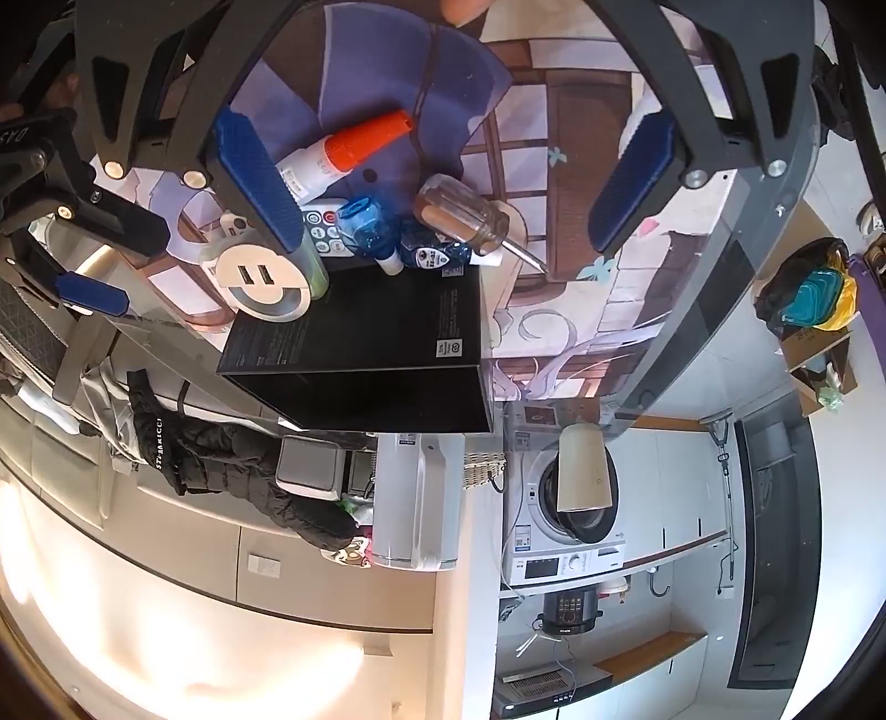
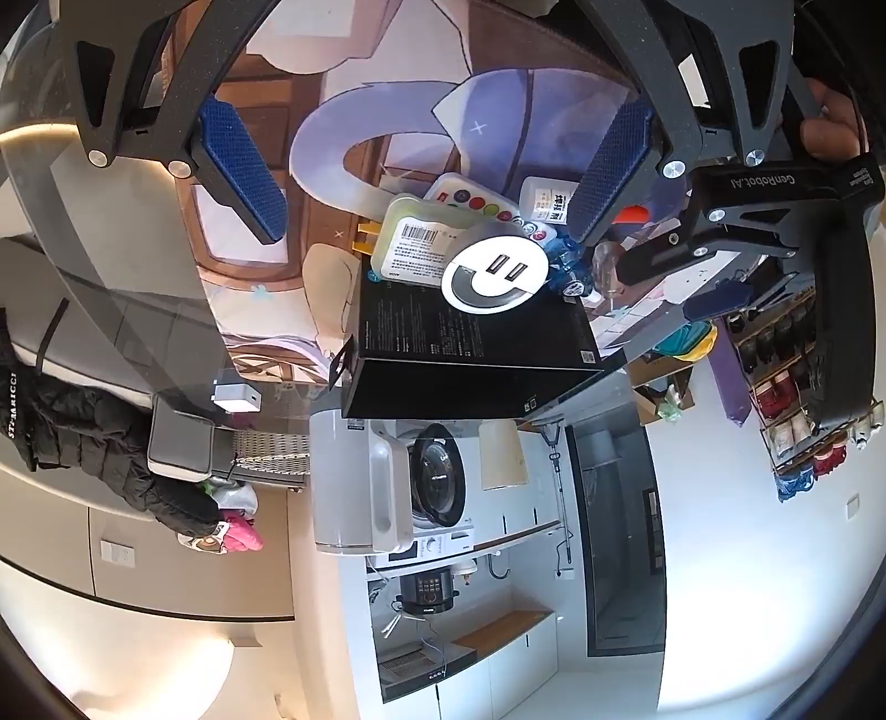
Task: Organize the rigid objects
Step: 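Move both tools toward the items beside the black box, then close the right tool on the white round USB hub while the left tool approaches the screwdriver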
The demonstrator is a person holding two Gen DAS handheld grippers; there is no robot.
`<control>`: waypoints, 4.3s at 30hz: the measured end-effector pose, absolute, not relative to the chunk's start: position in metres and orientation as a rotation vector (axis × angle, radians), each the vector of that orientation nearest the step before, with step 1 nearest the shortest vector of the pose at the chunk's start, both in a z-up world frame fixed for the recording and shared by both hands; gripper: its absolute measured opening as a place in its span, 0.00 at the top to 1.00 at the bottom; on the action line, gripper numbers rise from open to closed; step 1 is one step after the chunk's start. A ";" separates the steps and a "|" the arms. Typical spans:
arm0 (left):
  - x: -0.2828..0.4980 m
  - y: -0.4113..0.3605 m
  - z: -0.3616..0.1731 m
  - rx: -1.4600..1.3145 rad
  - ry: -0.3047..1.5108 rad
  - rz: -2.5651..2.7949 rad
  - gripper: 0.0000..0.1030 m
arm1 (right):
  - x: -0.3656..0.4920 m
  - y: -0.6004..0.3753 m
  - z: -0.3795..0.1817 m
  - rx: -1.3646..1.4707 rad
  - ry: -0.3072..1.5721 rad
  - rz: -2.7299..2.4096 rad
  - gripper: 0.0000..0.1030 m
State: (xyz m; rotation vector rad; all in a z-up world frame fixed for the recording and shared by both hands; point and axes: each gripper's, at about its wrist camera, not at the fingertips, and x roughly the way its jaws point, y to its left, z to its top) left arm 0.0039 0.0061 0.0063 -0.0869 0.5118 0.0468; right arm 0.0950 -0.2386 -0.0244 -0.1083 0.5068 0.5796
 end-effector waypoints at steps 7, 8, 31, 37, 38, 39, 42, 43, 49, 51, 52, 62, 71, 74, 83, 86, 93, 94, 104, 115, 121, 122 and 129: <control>0.004 0.004 0.008 -0.077 0.517 0.048 0.00 | 0.097 -0.238 -0.023 -0.113 0.514 0.577 0.00; 0.004 0.004 0.008 -0.077 0.519 0.048 0.00 | 0.096 -0.238 -0.023 -0.114 0.512 0.578 0.00; 0.011 0.019 0.009 -0.073 0.549 0.028 0.00 | 0.100 -0.224 -0.019 -0.122 0.543 0.561 0.00; 0.015 0.023 0.007 -0.071 0.557 0.025 0.00 | 0.102 -0.216 -0.021 -0.131 0.557 0.562 0.00; 0.015 0.023 0.006 -0.070 0.558 0.026 0.00 | 0.102 -0.216 -0.021 -0.131 0.560 0.561 0.00; 0.015 0.023 0.006 -0.068 0.560 0.025 0.00 | 0.103 -0.215 -0.021 -0.130 0.564 0.562 0.00; 0.017 0.022 0.005 -0.062 0.565 0.024 0.00 | 0.105 -0.215 -0.021 -0.129 0.573 0.559 0.00; 0.018 0.022 0.005 -0.057 0.566 0.021 0.00 | 0.106 -0.215 -0.022 -0.130 0.574 0.558 0.00; 0.019 0.022 0.003 -0.042 0.551 0.016 0.00 | 0.108 -0.215 -0.023 -0.124 0.577 0.561 0.00; 0.018 0.024 0.001 -0.055 0.539 0.008 0.00 | 0.107 -0.216 -0.023 -0.123 0.567 0.562 0.00; 0.018 0.024 0.000 -0.058 0.536 0.009 0.00 | 0.107 -0.216 -0.023 -0.118 0.560 0.566 0.00; 0.017 0.026 -0.001 -0.067 0.508 0.020 0.00 | 0.113 -0.219 -0.027 -0.110 0.555 0.563 0.00; 0.020 0.030 0.001 -0.033 0.507 0.032 0.00 | 0.119 -0.210 -0.031 -0.126 0.570 0.568 0.00; 0.021 0.033 0.002 -0.032 0.506 0.036 0.00 | 0.120 -0.206 -0.032 -0.129 0.570 0.568 0.00; 0.025 0.037 0.003 -0.015 0.513 0.025 0.00 | 0.121 -0.192 -0.032 -0.177 0.556 0.571 0.00; 0.025 0.040 0.003 -0.008 0.523 0.022 0.00 | 0.122 -0.189 -0.031 -0.183 0.554 0.571 0.00; 0.025 0.044 -0.002 -0.025 0.552 0.020 0.00 | 0.125 -0.179 -0.031 -0.213 0.555 0.585 0.13; 0.026 0.044 -0.002 -0.026 0.554 0.021 0.00 | 0.125 -0.178 -0.031 -0.218 0.554 0.588 0.14; 0.033 0.038 -0.003 -0.003 0.581 0.008 0.00 | 0.126 -0.165 -0.036 -0.282 0.564 0.630 0.34; 0.040 0.031 -0.005 0.037 0.628 -0.032 0.01 | 0.123 -0.170 -0.035 -0.257 0.546 0.656 0.43; 0.047 0.022 -0.011 0.096 0.673 -0.059 0.23 | 0.119 -0.175 -0.033 -0.249 0.540 0.658 0.43; 0.048 0.020 -0.012 0.105 0.680 -0.065 0.28 | 0.119 -0.176 -0.033 -0.248 0.540 0.657 0.43; 0.045 0.016 -0.013 0.113 0.676 -0.120 0.58 | 0.119 -0.185 -0.030 -0.239 0.536 0.645 0.43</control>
